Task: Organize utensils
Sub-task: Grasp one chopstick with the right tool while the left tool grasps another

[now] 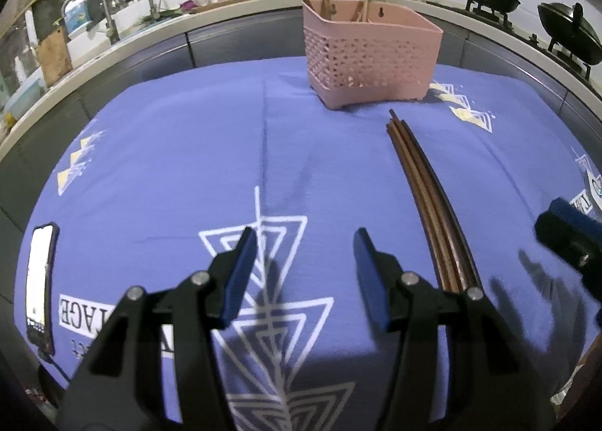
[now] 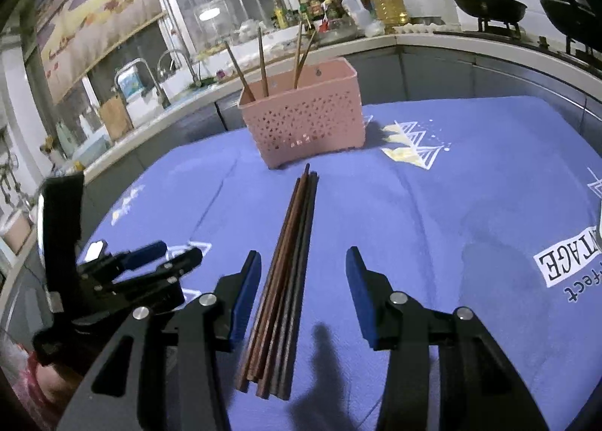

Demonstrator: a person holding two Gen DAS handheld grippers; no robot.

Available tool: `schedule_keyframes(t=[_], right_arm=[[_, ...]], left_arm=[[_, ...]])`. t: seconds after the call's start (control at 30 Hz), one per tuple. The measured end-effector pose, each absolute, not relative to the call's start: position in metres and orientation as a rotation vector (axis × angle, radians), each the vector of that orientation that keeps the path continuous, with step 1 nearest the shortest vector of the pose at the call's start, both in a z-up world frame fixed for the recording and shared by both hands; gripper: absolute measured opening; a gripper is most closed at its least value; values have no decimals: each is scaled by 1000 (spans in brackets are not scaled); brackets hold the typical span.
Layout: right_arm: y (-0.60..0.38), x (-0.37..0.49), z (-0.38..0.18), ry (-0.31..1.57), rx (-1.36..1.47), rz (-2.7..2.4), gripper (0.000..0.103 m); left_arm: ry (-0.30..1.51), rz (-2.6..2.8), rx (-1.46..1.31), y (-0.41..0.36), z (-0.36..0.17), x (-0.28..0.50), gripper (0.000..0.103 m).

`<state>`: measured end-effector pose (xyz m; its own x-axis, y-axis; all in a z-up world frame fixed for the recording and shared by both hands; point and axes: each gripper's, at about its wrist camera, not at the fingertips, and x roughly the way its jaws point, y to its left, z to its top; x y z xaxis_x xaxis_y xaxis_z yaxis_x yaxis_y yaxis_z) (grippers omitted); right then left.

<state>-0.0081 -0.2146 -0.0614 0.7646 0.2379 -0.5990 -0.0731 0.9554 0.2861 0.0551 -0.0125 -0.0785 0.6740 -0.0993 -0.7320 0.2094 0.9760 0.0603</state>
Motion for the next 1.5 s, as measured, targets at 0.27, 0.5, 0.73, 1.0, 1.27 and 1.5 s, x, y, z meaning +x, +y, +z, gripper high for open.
schedule_keyframes(t=[0.27,0.5,0.73,1.0,1.27,1.5], right_arm=[[-209,-2,-81,746,223,173,42],[-204,-1,-89,771,188,180,40],[-196,3,-100,807,143,178,39],[-190,5,-108,804,58,147,39],[-193,7,-108,812,60,133,39],[-190,8,-110,808,31,136,22]], left_arm=[[823,-176,148,-17,-80,57,51],[831,-184,157,-22,-82,58,51],[835,-183,160,-24,-83,59,51],[840,-182,162,-24,-84,62,51],[839,-180,163,-25,-84,62,51],[841,-178,169,-25,-83,62,51]])
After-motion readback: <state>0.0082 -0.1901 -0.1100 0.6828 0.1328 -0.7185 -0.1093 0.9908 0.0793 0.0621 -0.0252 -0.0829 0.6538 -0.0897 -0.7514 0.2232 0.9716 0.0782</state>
